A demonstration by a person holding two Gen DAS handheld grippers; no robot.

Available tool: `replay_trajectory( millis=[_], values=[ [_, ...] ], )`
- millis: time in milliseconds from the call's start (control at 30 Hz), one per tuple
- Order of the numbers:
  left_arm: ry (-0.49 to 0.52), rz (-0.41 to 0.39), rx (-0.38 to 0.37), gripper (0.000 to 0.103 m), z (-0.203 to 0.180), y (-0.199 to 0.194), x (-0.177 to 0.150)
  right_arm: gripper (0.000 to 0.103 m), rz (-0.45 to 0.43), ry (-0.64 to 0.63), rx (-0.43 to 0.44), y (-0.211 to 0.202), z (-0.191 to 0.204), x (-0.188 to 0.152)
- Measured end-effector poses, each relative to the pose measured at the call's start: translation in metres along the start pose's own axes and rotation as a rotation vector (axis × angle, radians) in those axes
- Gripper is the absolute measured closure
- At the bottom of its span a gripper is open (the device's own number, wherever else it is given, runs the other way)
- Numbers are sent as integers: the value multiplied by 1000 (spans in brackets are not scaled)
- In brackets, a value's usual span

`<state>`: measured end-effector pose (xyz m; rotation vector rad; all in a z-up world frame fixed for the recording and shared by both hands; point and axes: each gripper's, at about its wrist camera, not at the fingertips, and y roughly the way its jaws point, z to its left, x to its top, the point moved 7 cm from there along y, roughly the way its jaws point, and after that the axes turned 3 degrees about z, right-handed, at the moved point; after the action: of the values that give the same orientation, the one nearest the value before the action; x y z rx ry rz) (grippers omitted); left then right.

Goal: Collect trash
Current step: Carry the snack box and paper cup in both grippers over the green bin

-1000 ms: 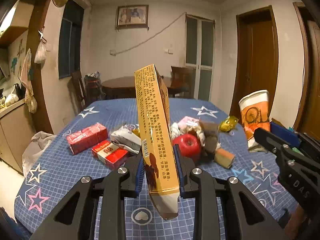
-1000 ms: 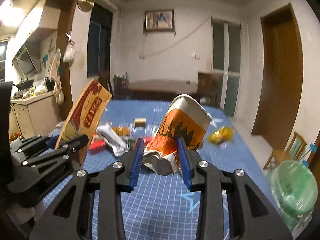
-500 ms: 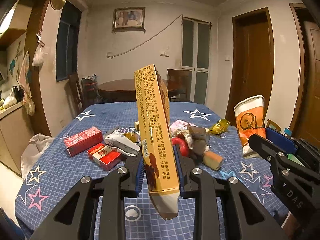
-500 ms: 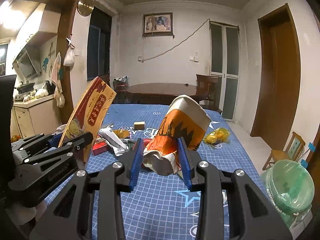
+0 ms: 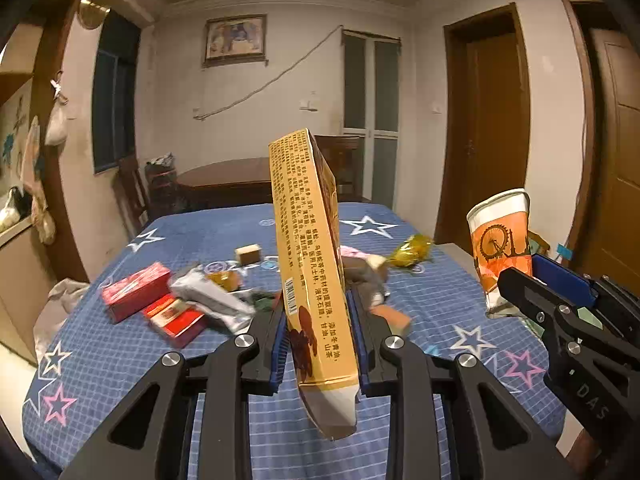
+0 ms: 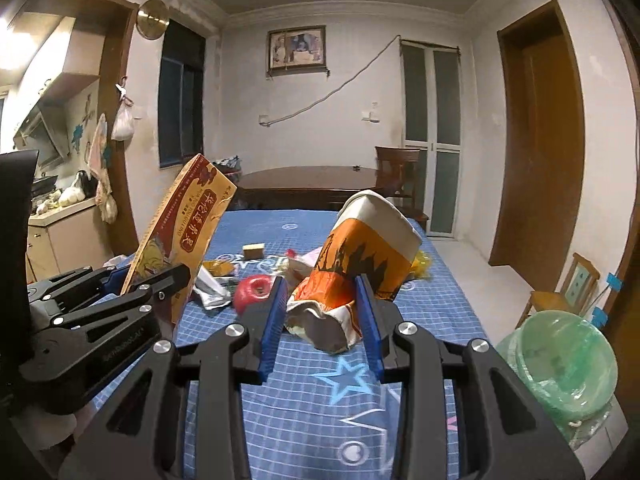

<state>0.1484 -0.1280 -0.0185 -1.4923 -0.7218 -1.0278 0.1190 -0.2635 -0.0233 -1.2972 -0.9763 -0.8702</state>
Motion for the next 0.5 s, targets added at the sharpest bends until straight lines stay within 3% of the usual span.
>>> replay_trajectory(
  millis=[200, 500],
  values=[
    [50, 6, -63, 75, -48, 18, 9, 70, 5, 18, -75, -7, -35, 0],
    [139, 18, -203, 75, -150, 47, 25, 70, 36, 57, -255, -25, -122, -2]
  ],
)
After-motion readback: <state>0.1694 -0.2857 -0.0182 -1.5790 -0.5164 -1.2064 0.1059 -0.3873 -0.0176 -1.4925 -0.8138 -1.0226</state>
